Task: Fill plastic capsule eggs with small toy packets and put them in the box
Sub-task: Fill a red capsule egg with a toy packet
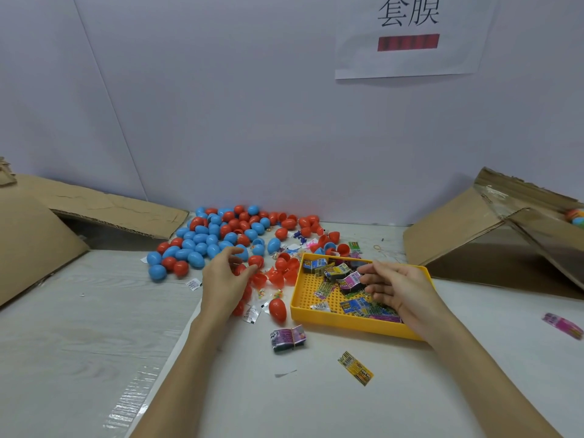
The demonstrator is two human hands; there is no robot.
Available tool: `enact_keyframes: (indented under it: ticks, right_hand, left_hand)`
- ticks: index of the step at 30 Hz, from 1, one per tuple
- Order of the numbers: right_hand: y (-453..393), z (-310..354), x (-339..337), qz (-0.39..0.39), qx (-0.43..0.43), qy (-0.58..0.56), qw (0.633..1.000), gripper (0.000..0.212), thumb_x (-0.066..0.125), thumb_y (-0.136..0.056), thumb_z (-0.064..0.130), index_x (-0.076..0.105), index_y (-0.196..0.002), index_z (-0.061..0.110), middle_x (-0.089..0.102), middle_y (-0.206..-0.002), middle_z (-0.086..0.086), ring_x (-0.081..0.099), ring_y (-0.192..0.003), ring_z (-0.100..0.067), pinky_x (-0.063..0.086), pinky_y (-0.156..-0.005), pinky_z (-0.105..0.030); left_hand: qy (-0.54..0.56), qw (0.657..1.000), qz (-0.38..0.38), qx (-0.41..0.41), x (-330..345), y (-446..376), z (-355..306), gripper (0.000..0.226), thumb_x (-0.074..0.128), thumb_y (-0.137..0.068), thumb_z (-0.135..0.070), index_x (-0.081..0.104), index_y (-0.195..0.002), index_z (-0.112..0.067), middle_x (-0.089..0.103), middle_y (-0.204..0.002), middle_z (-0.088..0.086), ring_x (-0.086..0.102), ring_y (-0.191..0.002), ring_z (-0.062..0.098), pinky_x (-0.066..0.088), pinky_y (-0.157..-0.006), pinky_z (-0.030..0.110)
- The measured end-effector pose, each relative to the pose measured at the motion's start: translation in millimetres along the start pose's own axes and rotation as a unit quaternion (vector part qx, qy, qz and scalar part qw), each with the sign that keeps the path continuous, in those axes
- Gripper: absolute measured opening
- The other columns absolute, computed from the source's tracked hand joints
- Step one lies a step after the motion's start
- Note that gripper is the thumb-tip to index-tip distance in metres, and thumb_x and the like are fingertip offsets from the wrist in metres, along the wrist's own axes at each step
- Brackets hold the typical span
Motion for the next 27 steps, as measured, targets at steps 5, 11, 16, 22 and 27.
enact_keyframes:
  ticks: [5,11,16,22,27]
  right_hand:
    - [-0.3,-0.6,-0.6,0.002,0.001,0.002,1.000,0.032,0.057,-0.106,0.019,0.082,-0.092,0.005,0.076,-0.085,-0.014,0.068,-0.063,-0.014,0.054,-0.053,-0.020]
    - [0.4,-0.2,-0.6,0.005,0.001,0.009,1.000,0.030,0.057,-0.106,0.019,0.080,-0.099,0.002,0.076,-0.086,-0.014,0.069,-0.065,-0.015,0.055,-0.054,-0.021]
    - [3.7,2.8,1.3,0.002,-0.001,0.013,1.000,0.029,0.056,-0.107,0.018,0.078,-0.100,0.001,0.076,-0.084,-0.013,0.068,-0.065,-0.015,0.055,-0.056,-0.021]
    - [15.1,18.3,10.1,-0.007,-0.129,0.121,0.984,0.021,0.057,-0.105,0.014,0.077,-0.109,0.011,0.076,-0.084,-0.009,0.068,-0.067,-0.014,0.054,-0.057,-0.021]
    - [38.9,30.1,45.2,0.048,-0.305,0.309,0.899,0.047,0.067,-0.101,0.017,0.060,-0.143,0.036,0.067,-0.123,0.011,0.069,-0.103,-0.008,0.059,-0.077,-0.021]
  left_hand:
    - [0.011,0.998,-0.061,-0.018,-13.0,-4.8,4.7,0.035,0.082,-0.086,-0.019,0.069,-0.117,-0.009,0.068,-0.113,0.006,0.069,-0.097,0.018,0.047,-0.069,0.012]
    - [-0.101,0.995,0.020,0.003,-1.9,-2.8,5.7,0.034,0.079,-0.085,-0.045,0.081,-0.103,-0.016,0.076,-0.103,-0.001,0.062,-0.102,0.016,0.051,-0.088,0.032]
    - [-0.024,0.999,-0.017,0.031,-10.4,-0.5,-7.5,0.015,0.079,-0.088,-0.029,0.081,-0.095,-0.016,0.074,-0.086,-0.008,0.066,-0.081,0.006,0.054,-0.071,0.025]
    - [0.134,0.989,0.022,0.066,2.2,20.9,-59.4,0.016,0.074,-0.091,-0.037,0.075,-0.099,-0.024,0.073,-0.084,-0.015,0.070,-0.082,0.002,0.055,-0.071,0.014]
    - [0.142,0.974,0.122,0.125,40.0,54.3,-93.7,0.013,0.067,-0.095,-0.031,0.077,-0.099,-0.024,0.072,-0.088,-0.013,0.068,-0.089,0.007,0.055,-0.074,0.018]
Point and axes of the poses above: each hand's wrist, its own y-axis away from the middle knuckle, its own x-axis out of the palm, z = x × y, the point moved 6 cm from there along -y, towards the middle knuckle
